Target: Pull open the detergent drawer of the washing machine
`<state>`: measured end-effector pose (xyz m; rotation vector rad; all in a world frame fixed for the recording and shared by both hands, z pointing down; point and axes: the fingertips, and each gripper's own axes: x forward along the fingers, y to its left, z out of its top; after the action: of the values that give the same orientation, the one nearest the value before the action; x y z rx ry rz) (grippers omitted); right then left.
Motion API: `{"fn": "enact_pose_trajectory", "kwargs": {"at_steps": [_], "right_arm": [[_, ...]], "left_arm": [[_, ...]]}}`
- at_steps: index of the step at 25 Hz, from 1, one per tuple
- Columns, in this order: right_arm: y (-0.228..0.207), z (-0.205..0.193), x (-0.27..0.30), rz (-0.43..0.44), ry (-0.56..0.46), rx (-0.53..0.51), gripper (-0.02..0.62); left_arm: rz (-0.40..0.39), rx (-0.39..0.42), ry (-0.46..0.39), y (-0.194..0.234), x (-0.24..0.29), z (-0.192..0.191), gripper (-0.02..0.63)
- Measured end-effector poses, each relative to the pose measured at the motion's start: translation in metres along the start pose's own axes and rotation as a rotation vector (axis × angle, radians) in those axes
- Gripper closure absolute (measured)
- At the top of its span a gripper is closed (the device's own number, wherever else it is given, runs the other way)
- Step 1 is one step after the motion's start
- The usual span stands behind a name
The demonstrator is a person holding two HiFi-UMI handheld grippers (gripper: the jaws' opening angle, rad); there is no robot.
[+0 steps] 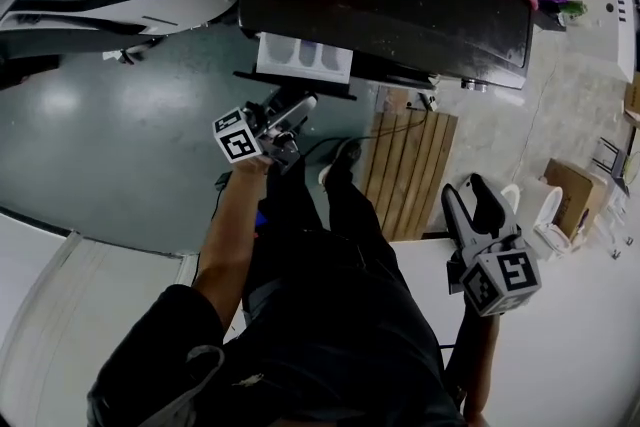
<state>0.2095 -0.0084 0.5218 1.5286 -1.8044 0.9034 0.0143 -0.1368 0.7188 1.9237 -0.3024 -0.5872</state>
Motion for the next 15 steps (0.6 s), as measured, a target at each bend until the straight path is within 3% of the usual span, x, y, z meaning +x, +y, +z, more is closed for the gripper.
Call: {"fn": "enact_pose_trajectory", "kwargs": {"at_steps": [10, 13, 15], "right_arm": [[0.011, 0.023, 0.006, 0.084, -0.051, -0.044, 0.380], [0.012, 0.032, -0.001, 0.090, -0.089, -0.047, 0.380], [0.015, 0.036, -0.006, 0.103, -0.113, -0.044, 0.380]], "left_arm": [[0.040, -0.052, 0.051, -0.019, -0.030, -0.027, 0.290], [0.054, -0.054, 0.151, -0.019, -0.022, -0.030, 0.269], [0.116, -0.033, 0.259, -0.017, -0.028, -0.040, 0.253]]}}
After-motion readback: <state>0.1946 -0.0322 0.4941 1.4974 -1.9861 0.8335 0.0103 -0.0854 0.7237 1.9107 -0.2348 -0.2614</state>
